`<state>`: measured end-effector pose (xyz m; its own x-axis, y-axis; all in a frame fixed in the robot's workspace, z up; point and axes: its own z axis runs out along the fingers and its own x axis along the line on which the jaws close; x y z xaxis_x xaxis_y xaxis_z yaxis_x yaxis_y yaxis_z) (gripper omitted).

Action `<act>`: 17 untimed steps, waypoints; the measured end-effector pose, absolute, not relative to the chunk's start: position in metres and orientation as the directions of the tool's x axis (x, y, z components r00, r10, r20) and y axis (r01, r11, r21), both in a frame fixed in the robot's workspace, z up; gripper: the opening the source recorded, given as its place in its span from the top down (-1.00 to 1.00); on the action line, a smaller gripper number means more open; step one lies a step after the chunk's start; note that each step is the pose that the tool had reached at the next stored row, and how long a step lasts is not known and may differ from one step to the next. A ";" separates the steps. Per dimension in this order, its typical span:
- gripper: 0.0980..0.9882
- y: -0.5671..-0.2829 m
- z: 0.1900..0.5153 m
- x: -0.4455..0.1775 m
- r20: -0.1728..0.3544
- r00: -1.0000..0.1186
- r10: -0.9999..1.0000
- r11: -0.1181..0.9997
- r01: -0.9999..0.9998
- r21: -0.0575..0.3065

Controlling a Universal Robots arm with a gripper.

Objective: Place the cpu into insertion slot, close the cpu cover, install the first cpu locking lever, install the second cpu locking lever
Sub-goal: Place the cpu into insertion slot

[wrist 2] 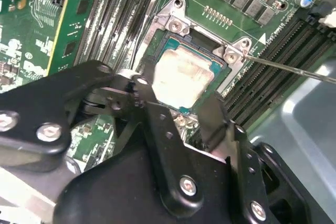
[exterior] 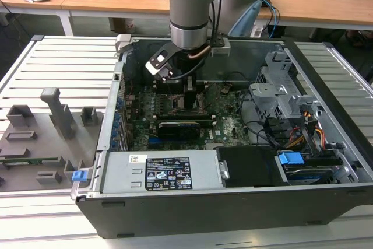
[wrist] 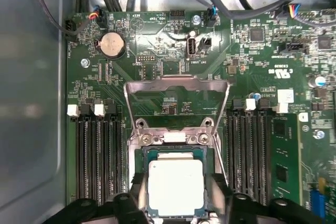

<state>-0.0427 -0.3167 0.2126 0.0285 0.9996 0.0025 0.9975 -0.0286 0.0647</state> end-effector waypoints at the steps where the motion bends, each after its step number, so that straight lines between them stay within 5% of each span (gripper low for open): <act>1: 0.01 -0.317 0.214 -0.043 0.002 0.029 1.000 -0.029 0.998 0.064; 10: 0.97 -0.317 0.226 -0.043 0.001 0.029 1.000 -0.029 0.998 0.063; 17: 0.97 -0.317 0.231 -0.043 0.001 0.029 1.000 -0.029 0.998 0.063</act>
